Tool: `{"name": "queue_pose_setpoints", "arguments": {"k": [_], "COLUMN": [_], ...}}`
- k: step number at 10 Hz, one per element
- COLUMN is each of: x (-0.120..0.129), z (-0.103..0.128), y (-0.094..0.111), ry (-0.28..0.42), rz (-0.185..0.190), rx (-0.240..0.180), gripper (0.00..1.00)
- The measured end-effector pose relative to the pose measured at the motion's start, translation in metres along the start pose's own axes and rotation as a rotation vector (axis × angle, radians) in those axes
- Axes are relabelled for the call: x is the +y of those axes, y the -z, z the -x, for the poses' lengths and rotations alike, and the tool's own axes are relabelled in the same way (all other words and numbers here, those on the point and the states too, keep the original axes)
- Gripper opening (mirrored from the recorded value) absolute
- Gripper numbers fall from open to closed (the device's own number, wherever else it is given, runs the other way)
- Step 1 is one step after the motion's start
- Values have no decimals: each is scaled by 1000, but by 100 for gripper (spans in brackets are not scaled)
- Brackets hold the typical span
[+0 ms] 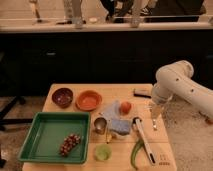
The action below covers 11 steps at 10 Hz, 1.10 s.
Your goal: Place apple in purple bowl
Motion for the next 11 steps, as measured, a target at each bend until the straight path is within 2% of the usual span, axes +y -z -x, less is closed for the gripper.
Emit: {"name": "queue_pose_setpoints", "arguments": {"k": [3, 6, 8, 11], "x": [-5, -8, -8, -7], "z": [1, 10, 17, 14], "y": [-15, -34, -40, -40], "ry": [-52, -65, -53, -58], "rz": [47, 72, 82, 82], "rx": [-100, -160, -169, -168], "gripper": [80, 80, 80, 80]}}
